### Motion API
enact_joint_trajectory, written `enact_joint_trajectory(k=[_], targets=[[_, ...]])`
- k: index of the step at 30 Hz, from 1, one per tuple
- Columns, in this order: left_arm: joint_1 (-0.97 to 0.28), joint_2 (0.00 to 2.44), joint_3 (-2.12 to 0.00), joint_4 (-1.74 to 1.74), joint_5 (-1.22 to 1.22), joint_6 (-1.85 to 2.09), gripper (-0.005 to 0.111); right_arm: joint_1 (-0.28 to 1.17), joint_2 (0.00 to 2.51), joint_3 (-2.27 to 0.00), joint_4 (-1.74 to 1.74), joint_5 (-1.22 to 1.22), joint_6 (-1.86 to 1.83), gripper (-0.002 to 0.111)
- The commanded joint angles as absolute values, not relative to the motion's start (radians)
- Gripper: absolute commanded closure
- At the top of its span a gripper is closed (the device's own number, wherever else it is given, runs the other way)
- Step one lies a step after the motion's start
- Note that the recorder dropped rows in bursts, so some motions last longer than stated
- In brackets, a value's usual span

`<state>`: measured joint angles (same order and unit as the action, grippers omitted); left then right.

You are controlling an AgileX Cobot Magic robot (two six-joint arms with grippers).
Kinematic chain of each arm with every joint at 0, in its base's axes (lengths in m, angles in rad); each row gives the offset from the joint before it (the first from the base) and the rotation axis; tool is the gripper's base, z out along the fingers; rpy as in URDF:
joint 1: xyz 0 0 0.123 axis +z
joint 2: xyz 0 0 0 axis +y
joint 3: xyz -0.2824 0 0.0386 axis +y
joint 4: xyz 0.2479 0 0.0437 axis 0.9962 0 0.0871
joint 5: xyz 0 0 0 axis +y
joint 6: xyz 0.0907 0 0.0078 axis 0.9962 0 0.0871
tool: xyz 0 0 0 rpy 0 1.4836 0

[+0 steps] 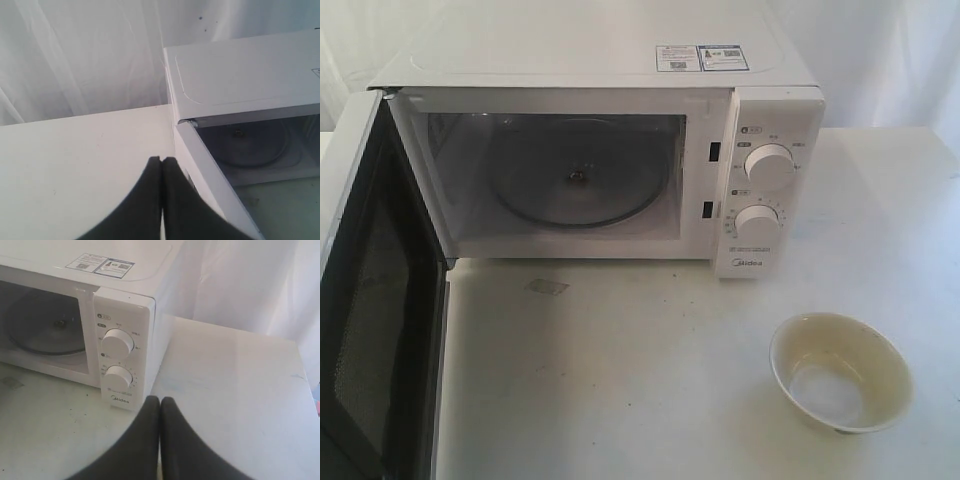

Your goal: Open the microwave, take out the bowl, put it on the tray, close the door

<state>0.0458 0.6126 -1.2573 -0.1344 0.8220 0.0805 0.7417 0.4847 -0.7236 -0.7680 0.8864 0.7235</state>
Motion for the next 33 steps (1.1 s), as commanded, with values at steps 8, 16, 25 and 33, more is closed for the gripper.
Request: enact_joint_trajectory(k=[8, 16, 25, 33], targets=[[0.047, 0.638, -1.266, -0.155, 0.982, 0.08, 0.107, 0.738, 0.48, -0.724, -0.788, 0.811, 0.727, 0.108], [0.047, 0.811, -1.27, -0.155, 1.221, 0.088, 0.107, 0.738, 0.482, -0.688, -0.797, 0.785, 0.727, 0.108], [0.047, 0.978, -1.268, -0.211, 1.221, 0.137, 0.107, 0.738, 0.482, -0.686, -0.788, 0.787, 0.727, 0.108], [0.047, 1.083, -1.268, -0.319, 1.221, 0.137, 0.107, 0.738, 0.482, -0.686, -0.709, 0.728, 0.721, 0.108]])
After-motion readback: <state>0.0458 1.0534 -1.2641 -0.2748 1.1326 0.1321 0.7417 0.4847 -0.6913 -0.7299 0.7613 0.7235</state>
